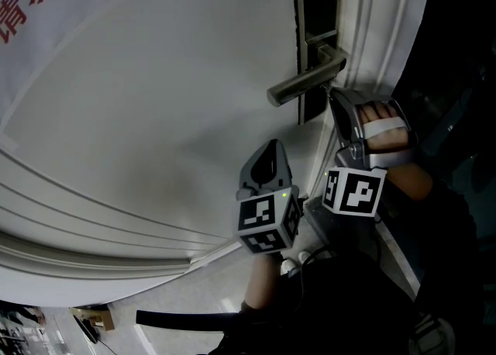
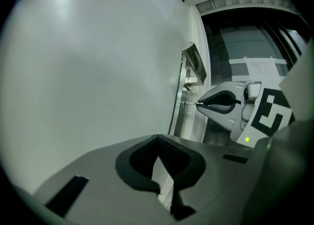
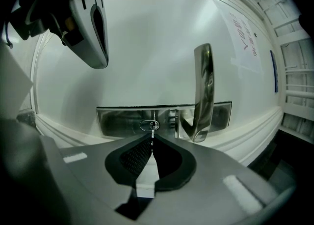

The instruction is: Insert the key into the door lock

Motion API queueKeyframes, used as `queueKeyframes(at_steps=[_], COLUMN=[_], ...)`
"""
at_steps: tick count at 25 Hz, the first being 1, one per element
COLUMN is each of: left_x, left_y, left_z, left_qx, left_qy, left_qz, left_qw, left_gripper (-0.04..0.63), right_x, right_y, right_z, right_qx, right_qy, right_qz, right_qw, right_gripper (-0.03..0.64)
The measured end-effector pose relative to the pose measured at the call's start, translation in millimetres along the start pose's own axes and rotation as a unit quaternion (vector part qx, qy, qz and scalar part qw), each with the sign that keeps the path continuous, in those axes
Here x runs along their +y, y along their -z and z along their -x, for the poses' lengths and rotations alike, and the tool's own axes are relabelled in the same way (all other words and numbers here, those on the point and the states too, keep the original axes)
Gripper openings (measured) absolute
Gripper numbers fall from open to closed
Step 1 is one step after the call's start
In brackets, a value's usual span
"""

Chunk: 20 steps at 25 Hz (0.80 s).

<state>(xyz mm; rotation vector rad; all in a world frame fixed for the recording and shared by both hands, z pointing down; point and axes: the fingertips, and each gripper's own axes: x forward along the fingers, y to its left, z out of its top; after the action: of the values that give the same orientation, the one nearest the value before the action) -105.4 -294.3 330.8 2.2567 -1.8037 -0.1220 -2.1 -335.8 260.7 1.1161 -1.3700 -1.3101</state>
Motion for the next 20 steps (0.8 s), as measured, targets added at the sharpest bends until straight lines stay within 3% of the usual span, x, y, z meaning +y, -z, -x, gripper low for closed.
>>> queueKeyframes(at_steps=[20], left_x=[3.4], left_y=[0.7], left_z=[1.7], left_qx=[0.006], left_qy=[0.002], left_qz=[-0.002], left_qw=[1.0000], left_gripper=[0.000], right_x=[0.4], right_y=[-1.0], right_z=[-1.7], right_qx=[0.003], right_qy=[-0.003], right_qz=[0.003], right_qw=[1.000], right_gripper=[0.012])
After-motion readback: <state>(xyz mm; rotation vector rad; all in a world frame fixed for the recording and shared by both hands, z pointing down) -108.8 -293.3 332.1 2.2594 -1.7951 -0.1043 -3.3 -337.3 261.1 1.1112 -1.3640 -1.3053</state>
